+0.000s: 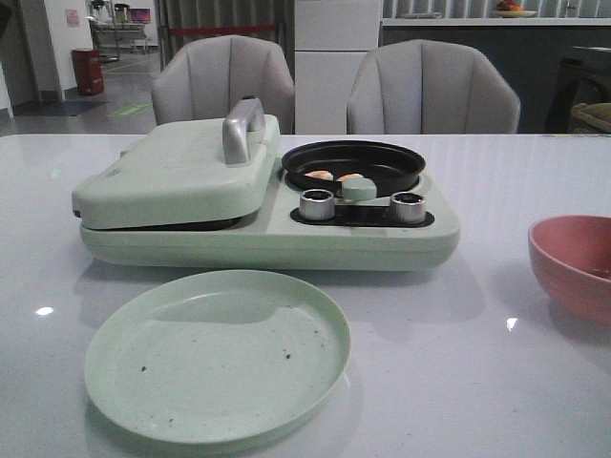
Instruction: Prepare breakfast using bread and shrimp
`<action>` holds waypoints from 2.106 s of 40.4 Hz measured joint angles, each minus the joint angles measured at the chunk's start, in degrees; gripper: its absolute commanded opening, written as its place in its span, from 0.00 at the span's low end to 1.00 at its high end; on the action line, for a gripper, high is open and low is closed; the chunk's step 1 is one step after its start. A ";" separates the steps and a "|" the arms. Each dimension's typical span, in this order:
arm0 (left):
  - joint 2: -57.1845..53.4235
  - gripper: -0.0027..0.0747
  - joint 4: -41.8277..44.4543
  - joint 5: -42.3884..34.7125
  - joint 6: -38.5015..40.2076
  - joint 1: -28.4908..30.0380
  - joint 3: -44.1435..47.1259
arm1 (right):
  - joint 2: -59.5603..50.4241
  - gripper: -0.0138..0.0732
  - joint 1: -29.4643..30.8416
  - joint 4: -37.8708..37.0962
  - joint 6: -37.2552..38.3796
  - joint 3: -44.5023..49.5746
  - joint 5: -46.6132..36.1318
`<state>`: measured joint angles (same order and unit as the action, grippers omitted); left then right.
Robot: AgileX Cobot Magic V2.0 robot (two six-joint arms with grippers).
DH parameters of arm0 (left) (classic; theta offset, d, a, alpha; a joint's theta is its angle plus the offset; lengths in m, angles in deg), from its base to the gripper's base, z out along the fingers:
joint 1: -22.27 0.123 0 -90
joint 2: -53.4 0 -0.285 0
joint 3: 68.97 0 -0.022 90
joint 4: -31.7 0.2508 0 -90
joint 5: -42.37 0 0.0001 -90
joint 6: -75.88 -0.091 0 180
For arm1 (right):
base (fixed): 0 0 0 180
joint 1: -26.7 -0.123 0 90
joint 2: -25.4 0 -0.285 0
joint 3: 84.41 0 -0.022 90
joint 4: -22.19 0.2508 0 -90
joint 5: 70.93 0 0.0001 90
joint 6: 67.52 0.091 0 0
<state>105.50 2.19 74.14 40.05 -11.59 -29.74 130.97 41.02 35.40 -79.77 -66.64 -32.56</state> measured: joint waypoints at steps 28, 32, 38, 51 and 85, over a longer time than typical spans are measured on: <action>0.00 0.16 0.00 0.00 0.00 0.00 0.00 | -30.94 0.61 -22.25 -1.61 0.26 -0.26 12.99; 0.00 0.16 0.00 0.00 0.00 0.00 0.00 | -35.17 0.61 -22.46 -4.02 1.10 1.19 15.04; 0.00 0.16 0.00 0.00 0.00 0.00 0.00 | -43.01 0.61 -22.46 -6.12 2.85 5.42 16.15; 0.00 0.16 0.00 0.00 0.00 0.00 0.00 | -60.62 0.61 -22.46 -6.48 3.11 17.23 17.24; 0.00 0.17 16.41 -0.80 20.17 0.00 0.00 | -69.63 0.34 -22.46 -8.48 5.62 22.27 18.08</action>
<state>105.50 18.60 73.33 60.23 -11.59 -29.74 61.34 18.56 26.91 -74.15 -44.37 -14.48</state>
